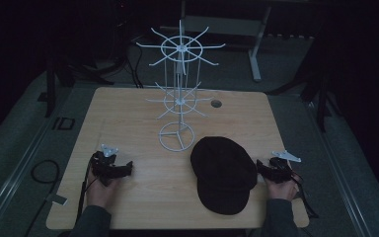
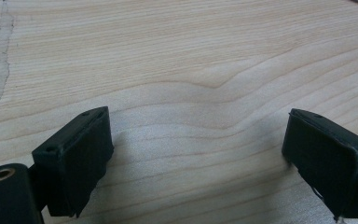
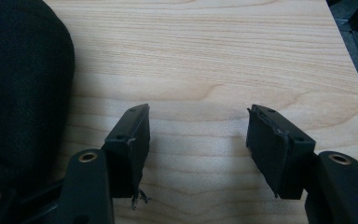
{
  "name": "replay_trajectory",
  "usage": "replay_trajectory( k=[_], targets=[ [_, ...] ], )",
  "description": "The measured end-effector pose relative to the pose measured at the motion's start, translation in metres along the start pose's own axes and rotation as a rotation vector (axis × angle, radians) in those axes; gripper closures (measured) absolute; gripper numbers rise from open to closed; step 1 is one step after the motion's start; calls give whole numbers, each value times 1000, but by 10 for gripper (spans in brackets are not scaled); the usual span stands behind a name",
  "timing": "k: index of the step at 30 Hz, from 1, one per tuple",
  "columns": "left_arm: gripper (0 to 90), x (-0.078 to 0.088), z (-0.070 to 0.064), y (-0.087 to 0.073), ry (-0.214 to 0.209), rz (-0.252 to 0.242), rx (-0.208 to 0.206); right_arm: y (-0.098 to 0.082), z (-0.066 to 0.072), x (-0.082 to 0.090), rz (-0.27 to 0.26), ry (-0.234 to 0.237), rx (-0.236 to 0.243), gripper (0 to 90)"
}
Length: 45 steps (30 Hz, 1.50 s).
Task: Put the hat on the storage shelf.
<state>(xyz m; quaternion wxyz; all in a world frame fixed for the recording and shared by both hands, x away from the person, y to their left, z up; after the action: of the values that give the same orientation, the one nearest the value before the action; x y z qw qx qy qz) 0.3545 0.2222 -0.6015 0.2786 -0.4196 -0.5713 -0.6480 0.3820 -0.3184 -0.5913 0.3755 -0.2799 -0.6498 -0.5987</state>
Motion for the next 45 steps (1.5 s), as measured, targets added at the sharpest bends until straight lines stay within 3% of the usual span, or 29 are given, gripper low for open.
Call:
replay_trajectory(
  k=[7,10,16,22,36,38,41,45],
  targets=[
    [91,0,0,0,1,0,2,0,0,2,24,6,11,394],
    [91,0,0,0,1,-2,3,4,0,3,90,9,24,395],
    [92,0,0,0,1,-2,4,5,-2,6,141,48,94,417],
    [92,0,-1,0,0,-2,3,5,0,11,213,58,115,429],
    [93,0,-2,0,-4,-1,-6,5,14,51,158,138,99,409],
    [93,0,-2,0,-5,-1,-5,6,20,59,152,133,100,407],
    [93,0,-2,0,-5,1,-9,7,26,67,131,165,91,402],
    [93,0,-2,0,-6,3,-12,5,40,69,155,168,126,392]
  ],
)
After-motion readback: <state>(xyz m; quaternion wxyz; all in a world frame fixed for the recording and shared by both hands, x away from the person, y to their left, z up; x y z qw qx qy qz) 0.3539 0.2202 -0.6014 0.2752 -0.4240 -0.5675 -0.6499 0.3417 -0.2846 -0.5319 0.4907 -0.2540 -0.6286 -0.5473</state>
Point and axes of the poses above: each handheld gripper's, and its own axes: x roughly backward along the jaws, y roughly out of its top, z roughly to its left, the point moved 5 cm from there along -x, roughly forward along the jaws, and after that the axes turned 14 degrees about z, right-handed, at the moved point
